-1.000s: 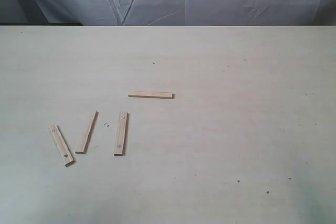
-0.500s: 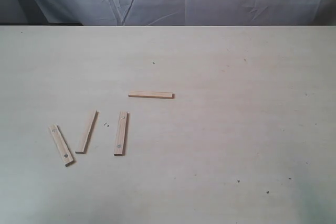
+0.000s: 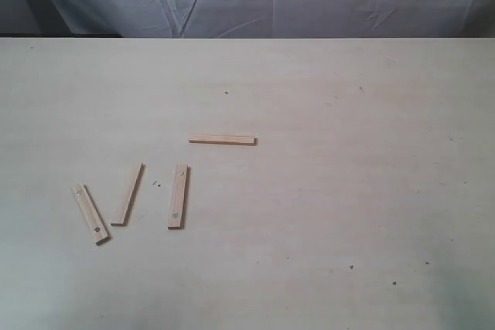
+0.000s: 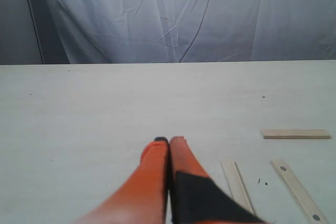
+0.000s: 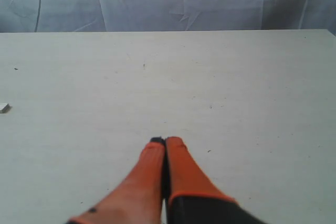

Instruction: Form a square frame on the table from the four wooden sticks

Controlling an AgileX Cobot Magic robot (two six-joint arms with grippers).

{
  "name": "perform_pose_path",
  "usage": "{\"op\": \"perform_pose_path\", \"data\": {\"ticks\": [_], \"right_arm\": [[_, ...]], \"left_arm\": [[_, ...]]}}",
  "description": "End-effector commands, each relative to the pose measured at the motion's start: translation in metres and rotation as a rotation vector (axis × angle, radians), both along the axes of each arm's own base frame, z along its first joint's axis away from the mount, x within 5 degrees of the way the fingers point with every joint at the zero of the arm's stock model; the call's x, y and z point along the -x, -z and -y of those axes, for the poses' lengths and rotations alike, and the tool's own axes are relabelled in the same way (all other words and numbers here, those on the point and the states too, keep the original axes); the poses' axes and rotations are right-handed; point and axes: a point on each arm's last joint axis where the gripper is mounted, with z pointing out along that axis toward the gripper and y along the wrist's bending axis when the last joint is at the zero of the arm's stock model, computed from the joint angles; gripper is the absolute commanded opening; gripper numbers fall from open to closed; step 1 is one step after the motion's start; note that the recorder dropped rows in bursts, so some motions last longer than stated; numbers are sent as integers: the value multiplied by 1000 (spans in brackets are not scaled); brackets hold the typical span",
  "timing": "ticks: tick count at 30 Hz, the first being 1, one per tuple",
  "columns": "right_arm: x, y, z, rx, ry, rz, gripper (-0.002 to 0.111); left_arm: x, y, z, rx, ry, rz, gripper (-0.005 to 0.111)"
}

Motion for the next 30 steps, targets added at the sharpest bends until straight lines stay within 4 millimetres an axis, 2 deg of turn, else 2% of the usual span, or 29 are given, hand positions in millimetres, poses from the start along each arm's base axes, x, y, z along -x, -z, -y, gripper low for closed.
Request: {"op": "perform_pose_path", "data": {"ticks": [1,3,6,13,20,26,28,30], "right_arm": [[0,0,0,0,-2,11,0],[0,0,0,0,-2,11,0],[-1,-6,0,-4,0,71,0],[-3,-32,1,-21,10,360,0],[-3,-35,1,-27,12,396,0],[-2,-37,1,-28,12,418,0],[-2,-38,1,-29,13,428,0],[-2,-38,1,-29,13,430,0]], "left_arm": [[0,1,0,3,0,1,0],[0,1,0,3,0,6,0],[-1,-10,0,1,0,131,0],[2,-34,0,-4,1,390,0],[2,-34,0,9,0,397,0],[4,-40,-4,184,-25,462,0],[5,-47,-4,187,-25,493,0],[9,-64,-3,184,-14,502,0]]}}
